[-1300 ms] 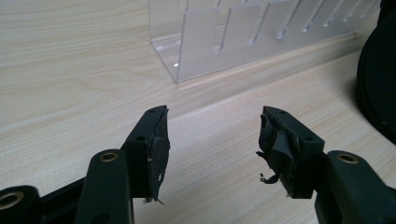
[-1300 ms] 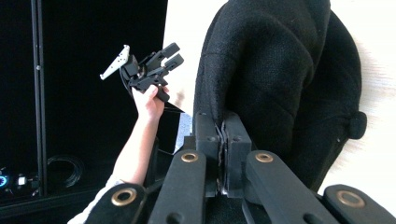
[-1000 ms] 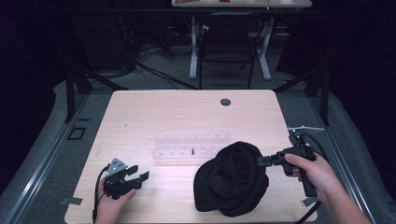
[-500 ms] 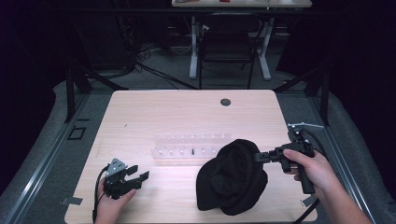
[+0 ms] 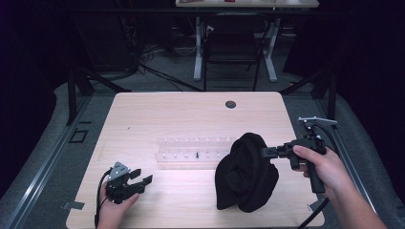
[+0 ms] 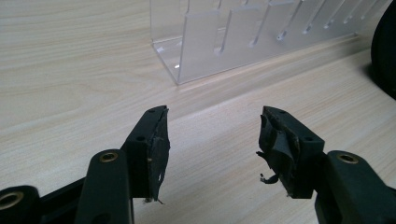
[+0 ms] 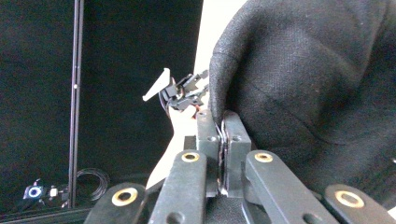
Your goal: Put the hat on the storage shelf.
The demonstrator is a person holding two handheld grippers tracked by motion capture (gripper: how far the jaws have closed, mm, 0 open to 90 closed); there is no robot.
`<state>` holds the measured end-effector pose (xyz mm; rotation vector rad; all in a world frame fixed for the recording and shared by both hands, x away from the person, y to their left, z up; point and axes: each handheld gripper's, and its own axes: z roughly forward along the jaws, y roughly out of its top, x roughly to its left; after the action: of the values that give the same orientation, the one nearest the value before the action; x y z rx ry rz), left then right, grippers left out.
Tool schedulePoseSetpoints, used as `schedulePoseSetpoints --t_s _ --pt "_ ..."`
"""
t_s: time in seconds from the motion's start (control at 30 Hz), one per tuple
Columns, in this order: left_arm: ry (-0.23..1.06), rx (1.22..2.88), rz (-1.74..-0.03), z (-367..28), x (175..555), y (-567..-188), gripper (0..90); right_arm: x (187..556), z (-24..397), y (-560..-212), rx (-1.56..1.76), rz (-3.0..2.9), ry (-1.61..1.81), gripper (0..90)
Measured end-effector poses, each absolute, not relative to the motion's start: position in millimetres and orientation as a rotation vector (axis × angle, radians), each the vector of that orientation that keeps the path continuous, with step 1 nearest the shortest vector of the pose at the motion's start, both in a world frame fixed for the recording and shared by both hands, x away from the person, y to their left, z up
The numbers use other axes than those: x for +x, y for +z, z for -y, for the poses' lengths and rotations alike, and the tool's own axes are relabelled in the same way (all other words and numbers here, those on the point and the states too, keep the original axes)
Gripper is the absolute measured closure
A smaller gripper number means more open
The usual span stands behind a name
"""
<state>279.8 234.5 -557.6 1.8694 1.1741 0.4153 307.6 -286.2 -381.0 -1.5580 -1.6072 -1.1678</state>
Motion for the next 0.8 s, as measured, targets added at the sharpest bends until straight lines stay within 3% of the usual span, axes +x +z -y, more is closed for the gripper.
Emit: schedulePoseSetpoints --t_s 0.8 --pt "0.412 1.869 -1.174 -235 280 -558 42.6 313 292 -333 -1.541 1.627 -1.369 88.5"
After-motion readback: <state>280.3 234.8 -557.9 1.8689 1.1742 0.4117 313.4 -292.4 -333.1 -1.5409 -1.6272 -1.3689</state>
